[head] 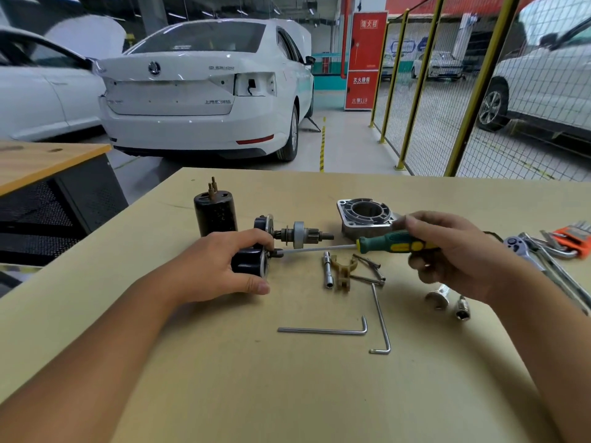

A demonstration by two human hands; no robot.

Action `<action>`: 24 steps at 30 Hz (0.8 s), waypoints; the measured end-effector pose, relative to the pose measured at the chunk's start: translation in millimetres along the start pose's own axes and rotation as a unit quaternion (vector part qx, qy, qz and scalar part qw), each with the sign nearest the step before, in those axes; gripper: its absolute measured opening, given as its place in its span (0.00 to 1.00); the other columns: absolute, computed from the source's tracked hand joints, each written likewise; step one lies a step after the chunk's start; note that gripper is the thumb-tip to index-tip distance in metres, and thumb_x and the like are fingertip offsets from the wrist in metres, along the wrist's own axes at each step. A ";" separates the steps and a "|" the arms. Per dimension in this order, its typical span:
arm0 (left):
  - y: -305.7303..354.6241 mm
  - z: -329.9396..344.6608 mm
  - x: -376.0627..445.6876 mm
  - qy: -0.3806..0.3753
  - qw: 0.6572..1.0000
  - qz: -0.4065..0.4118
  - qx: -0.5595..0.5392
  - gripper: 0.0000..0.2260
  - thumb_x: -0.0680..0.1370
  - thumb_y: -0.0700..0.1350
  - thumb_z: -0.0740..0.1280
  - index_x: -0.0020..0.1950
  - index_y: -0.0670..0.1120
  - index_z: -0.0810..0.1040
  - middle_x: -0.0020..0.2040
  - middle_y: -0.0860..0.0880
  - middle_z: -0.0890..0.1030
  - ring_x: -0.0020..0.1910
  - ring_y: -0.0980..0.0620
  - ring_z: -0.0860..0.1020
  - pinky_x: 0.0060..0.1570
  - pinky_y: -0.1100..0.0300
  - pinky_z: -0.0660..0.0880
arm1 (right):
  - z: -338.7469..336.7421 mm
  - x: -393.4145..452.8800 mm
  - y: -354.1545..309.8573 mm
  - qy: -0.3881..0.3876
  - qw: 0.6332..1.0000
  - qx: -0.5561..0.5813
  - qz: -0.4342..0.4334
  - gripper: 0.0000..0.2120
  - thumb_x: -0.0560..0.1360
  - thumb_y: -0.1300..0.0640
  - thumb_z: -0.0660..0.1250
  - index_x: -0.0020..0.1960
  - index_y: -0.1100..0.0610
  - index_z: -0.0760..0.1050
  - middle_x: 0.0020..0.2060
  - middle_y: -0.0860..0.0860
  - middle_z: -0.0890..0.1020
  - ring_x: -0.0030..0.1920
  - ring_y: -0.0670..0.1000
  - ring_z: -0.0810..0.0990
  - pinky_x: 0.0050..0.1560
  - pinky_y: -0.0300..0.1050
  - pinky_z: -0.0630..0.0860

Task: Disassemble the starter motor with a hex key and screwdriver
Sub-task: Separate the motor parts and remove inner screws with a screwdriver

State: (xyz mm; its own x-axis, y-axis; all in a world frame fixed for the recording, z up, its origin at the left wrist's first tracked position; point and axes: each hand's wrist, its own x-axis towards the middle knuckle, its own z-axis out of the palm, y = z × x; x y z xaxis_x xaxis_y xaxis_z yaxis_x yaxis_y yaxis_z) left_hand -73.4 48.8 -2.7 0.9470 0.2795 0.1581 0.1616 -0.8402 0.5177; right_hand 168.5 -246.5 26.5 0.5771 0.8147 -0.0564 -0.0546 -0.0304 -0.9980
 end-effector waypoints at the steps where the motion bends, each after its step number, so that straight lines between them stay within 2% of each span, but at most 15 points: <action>1: -0.1 -0.3 -0.5 0.000 1.000 -0.002 0.000 0.28 0.61 0.73 0.73 0.60 0.74 0.73 0.52 0.63 0.79 0.51 0.65 0.76 0.49 0.59 0.74 | -0.5 -0.3 -0.2 0.010 0.999 -0.042 0.021 0.18 0.69 0.42 0.73 0.51 0.54 0.84 0.41 0.60 0.84 0.29 0.51 0.73 0.25 0.42 0.68; 2: 0.2 -0.5 -0.5 0.000 1.000 -0.003 0.001 0.28 0.61 0.74 0.73 0.60 0.74 0.73 0.52 0.63 0.79 0.52 0.65 0.76 0.49 0.60 0.74 | -2.3 -0.1 0.2 0.013 0.997 -0.065 0.035 0.20 0.69 0.40 0.72 0.51 0.54 0.84 0.41 0.62 0.84 0.28 0.50 0.72 0.24 0.41 0.68; 3: 0.6 -0.7 -0.4 -0.002 1.000 -0.003 0.001 0.28 0.61 0.74 0.73 0.60 0.74 0.73 0.52 0.63 0.79 0.51 0.65 0.76 0.49 0.59 0.74 | -4.4 0.4 1.0 0.007 0.997 -0.066 0.037 0.19 0.69 0.42 0.73 0.52 0.56 0.83 0.40 0.63 0.83 0.27 0.50 0.71 0.24 0.41 0.67; 6: 3.1 -1.1 -1.1 -0.005 1.000 -0.008 -0.004 0.29 0.61 0.73 0.74 0.60 0.73 0.73 0.52 0.63 0.80 0.51 0.64 0.77 0.48 0.59 0.74 | -8.3 2.7 3.4 -0.015 1.000 0.005 -0.009 0.19 0.64 0.60 0.78 0.54 0.60 0.81 0.40 0.60 0.79 0.30 0.51 0.71 0.28 0.42 0.70; 8: 5.1 -1.5 -1.7 -0.003 1.000 -0.011 -0.012 0.32 0.61 0.73 0.74 0.63 0.74 0.71 0.52 0.63 0.80 0.51 0.64 0.77 0.49 0.60 0.74 | -8.3 5.4 5.7 -0.006 0.999 0.032 -0.028 0.21 0.61 0.66 0.78 0.53 0.59 0.82 0.43 0.59 0.79 0.34 0.51 0.75 0.32 0.43 0.74; 9: 5.8 -1.9 -1.6 -0.001 1.000 -0.012 -0.014 0.34 0.60 0.72 0.75 0.65 0.75 0.69 0.53 0.62 0.80 0.50 0.63 0.78 0.49 0.61 0.74 | -7.1 6.2 6.2 -0.006 0.999 0.038 -0.026 0.20 0.62 0.64 0.78 0.53 0.59 0.82 0.44 0.59 0.80 0.34 0.51 0.75 0.32 0.44 0.75; 11: 7.2 -2.5 -1.5 0.004 1.000 -0.018 -0.019 0.39 0.60 0.72 0.76 0.67 0.77 0.64 0.53 0.60 0.80 0.49 0.60 0.79 0.48 0.60 0.74 | -2.6 5.3 5.7 -0.002 1.000 0.013 0.005 0.16 0.68 0.53 0.76 0.53 0.60 0.82 0.43 0.61 0.81 0.31 0.51 0.73 0.28 0.43 0.72; 13: 8.7 -2.1 -0.7 0.008 0.999 -0.026 -0.031 0.43 0.58 0.71 0.77 0.68 0.78 0.59 0.53 0.58 0.81 0.50 0.58 0.81 0.51 0.56 0.75 | -3.2 4.3 5.0 0.028 0.998 -0.037 0.050 0.20 0.74 0.42 0.70 0.53 0.59 0.81 0.41 0.65 0.82 0.26 0.51 0.70 0.24 0.41 0.67; 14: 8.7 -1.6 -0.7 0.010 0.999 -0.030 -0.040 0.46 0.58 0.71 0.78 0.69 0.78 0.57 0.53 0.57 0.82 0.51 0.56 0.81 0.54 0.54 0.76 | -4.4 3.8 4.4 0.031 0.997 -0.047 0.060 0.20 0.76 0.43 0.69 0.54 0.59 0.81 0.39 0.66 0.82 0.25 0.51 0.69 0.23 0.40 0.66; 16: 8.1 -0.8 -1.0 0.008 0.998 -0.040 -0.047 0.51 0.57 0.71 0.79 0.73 0.76 0.54 0.54 0.57 0.83 0.53 0.55 0.81 0.57 0.53 0.75 | -6.8 3.5 3.7 0.009 0.998 -0.030 0.045 0.15 0.73 0.49 0.72 0.53 0.60 0.81 0.39 0.65 0.80 0.26 0.50 0.68 0.24 0.40 0.66; 18: 6.1 -0.8 -0.5 0.003 0.998 -0.046 -0.045 0.52 0.57 0.71 0.79 0.75 0.76 0.55 0.55 0.57 0.81 0.54 0.56 0.80 0.58 0.55 0.75 | -8.0 4.2 5.3 -0.009 1.000 0.008 0.011 0.15 0.66 0.57 0.76 0.52 0.60 0.81 0.40 0.61 0.80 0.30 0.51 0.69 0.28 0.42 0.69; 20: 3.8 -1.2 0.7 -0.002 0.998 -0.046 -0.046 0.51 0.57 0.72 0.78 0.75 0.76 0.56 0.57 0.57 0.81 0.55 0.57 0.80 0.58 0.56 0.75 | -7.0 5.3 7.9 -0.014 0.999 0.038 -0.017 0.17 0.64 0.62 0.77 0.52 0.59 0.81 0.40 0.57 0.78 0.32 0.51 0.69 0.32 0.44 0.71; 21: 3.4 -1.4 0.6 -0.003 0.998 -0.046 -0.047 0.51 0.57 0.72 0.78 0.75 0.76 0.56 0.57 0.57 0.80 0.54 0.57 0.80 0.57 0.57 0.75 | -5.4 5.5 8.1 -0.016 0.999 0.039 -0.017 0.15 0.66 0.61 0.77 0.52 0.58 0.82 0.41 0.57 0.79 0.32 0.51 0.69 0.32 0.43 0.71; 22: 3.6 -1.6 0.6 -0.002 0.998 -0.047 -0.047 0.51 0.57 0.72 0.78 0.75 0.77 0.56 0.56 0.57 0.80 0.54 0.57 0.80 0.56 0.59 0.75 | -2.7 4.9 7.4 -0.013 1.000 0.024 -0.005 0.12 0.69 0.55 0.76 0.51 0.58 0.82 0.41 0.58 0.80 0.31 0.50 0.70 0.30 0.43 0.70; 24: 4.4 -2.4 -0.2 -0.005 0.998 -0.050 -0.047 0.50 0.57 0.72 0.78 0.74 0.77 0.55 0.56 0.58 0.80 0.54 0.59 0.80 0.54 0.61 0.73 | -1.5 4.0 5.9 0.015 0.999 -0.029 0.038 0.17 0.72 0.42 0.71 0.51 0.55 0.83 0.40 0.61 0.83 0.28 0.50 0.71 0.25 0.41 0.68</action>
State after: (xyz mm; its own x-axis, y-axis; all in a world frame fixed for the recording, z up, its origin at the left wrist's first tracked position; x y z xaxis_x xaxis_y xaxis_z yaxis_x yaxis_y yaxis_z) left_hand -73.5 46.2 1.6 0.9305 0.3542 0.0927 0.2290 -0.7605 0.6076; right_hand 171.7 -244.3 20.4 0.5970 0.7913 -0.1320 -0.0519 -0.1261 -0.9907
